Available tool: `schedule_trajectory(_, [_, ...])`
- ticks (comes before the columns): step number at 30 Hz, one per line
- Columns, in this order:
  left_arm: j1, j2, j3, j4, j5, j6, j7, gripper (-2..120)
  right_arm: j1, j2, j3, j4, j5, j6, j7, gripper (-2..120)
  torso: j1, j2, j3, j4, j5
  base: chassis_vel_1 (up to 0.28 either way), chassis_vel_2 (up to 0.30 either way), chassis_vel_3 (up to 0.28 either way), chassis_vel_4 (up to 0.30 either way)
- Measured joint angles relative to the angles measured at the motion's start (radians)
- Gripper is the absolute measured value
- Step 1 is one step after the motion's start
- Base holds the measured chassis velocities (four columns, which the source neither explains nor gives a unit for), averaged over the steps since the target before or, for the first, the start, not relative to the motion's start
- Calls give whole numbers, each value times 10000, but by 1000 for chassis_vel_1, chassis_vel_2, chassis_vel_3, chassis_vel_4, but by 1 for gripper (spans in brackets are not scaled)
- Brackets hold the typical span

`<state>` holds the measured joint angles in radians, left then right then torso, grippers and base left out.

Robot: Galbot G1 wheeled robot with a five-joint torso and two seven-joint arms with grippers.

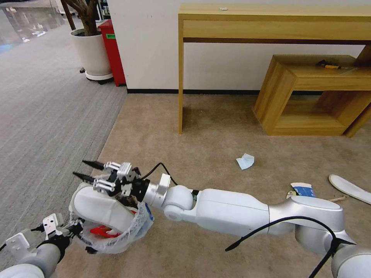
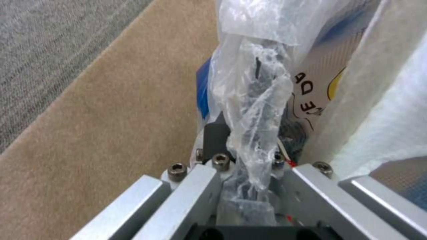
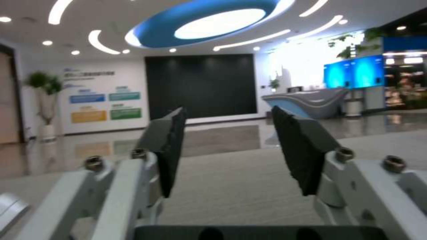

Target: Pick up the trash bin and place the garbage on the floor into it.

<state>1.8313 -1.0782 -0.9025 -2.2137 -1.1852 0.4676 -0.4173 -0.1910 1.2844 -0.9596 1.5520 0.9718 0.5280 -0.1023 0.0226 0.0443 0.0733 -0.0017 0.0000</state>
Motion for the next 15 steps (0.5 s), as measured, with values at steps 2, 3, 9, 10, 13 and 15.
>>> schedule_trajectory(2, [-37,-5,-7,64,125,-56,54,0,-132,-266,672,177,67,-303,418,67,0,0,0,-3,1,0,0,0,0])
schedule_trajectory(3, [-37,-5,-7,64,125,-56,54,0,-132,-266,672,177,67,-303,418,67,0,0,0,-3,1,0,0,0,0])
schedule_trajectory(9, [-80,-102,39,103,388,-98,147,0,-511,-715,1632,409,-59,-751,1223,92,0,0,0,-2,1,0,0,0,0])
schedule_trajectory(10, [-80,-102,39,103,388,-98,147,0,-511,-715,1632,409,-59,-751,1223,92,0,0,0,-2,1,0,0,0,0])
schedule_trajectory(13, [-67,-143,33,81,445,-111,167,0,-734,-962,2104,424,-186,-822,1477,99,0,0,0,-2,1,0,0,0,0])
schedule_trajectory(15, [-46,-157,20,64,457,-117,175,0,-812,-1046,2251,401,-258,-826,1540,100,0,0,0,-2,2,0,0,0,0])
